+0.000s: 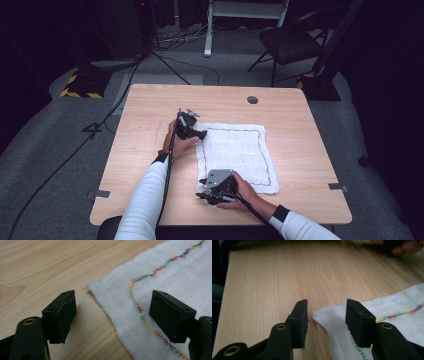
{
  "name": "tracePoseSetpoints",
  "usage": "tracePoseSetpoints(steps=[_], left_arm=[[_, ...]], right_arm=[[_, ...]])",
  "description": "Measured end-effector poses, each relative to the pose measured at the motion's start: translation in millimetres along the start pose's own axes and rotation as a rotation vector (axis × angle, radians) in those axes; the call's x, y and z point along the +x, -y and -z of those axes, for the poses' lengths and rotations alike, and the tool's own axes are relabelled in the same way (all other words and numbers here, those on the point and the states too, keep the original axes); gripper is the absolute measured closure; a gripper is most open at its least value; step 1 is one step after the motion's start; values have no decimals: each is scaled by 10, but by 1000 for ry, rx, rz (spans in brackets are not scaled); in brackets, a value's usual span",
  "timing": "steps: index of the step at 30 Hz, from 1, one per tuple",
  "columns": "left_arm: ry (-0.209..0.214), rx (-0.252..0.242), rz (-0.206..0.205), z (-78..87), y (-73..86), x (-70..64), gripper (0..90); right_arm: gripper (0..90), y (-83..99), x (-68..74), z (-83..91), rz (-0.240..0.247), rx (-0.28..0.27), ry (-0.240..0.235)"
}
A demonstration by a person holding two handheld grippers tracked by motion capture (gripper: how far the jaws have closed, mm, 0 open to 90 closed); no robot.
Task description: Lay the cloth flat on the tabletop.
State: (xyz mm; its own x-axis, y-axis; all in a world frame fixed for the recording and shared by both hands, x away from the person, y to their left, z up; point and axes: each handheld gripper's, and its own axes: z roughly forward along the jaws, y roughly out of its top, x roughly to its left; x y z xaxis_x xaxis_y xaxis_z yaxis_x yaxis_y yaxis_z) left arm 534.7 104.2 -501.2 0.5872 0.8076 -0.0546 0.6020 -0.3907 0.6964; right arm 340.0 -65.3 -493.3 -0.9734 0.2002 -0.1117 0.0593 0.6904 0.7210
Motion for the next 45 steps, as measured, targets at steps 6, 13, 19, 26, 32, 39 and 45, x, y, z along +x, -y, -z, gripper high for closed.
tracePoseSetpoints(steps=[6, 13, 19, 26, 32, 39, 45], left_arm=[[16, -14, -26, -17, -10, -5, 244], [96, -28, -23, 41, 12, 40, 650], [141, -26, -28, 67, 37, 91, 791], [115, -9, -63, 127, 21, 92, 854], [102, 1, -76, 189, 35, 136, 859], [104, -34, -86, 332, 29, 174, 861], [116, -60, -63, 404, 71, 252, 863]], right_arm=[[610, 2, -25, -43, -16, 11, 45], [802, -6, -24, -50, -28, 25, 85], [841, -40, -12, -61, -31, 37, 100], [849, -66, -30, -80, -34, 26, 91], [855, -103, -29, -67, -35, 16, 89], [858, -167, -31, -38, -30, -8, 91], [859, -225, -17, -55, -16, -21, 91]])
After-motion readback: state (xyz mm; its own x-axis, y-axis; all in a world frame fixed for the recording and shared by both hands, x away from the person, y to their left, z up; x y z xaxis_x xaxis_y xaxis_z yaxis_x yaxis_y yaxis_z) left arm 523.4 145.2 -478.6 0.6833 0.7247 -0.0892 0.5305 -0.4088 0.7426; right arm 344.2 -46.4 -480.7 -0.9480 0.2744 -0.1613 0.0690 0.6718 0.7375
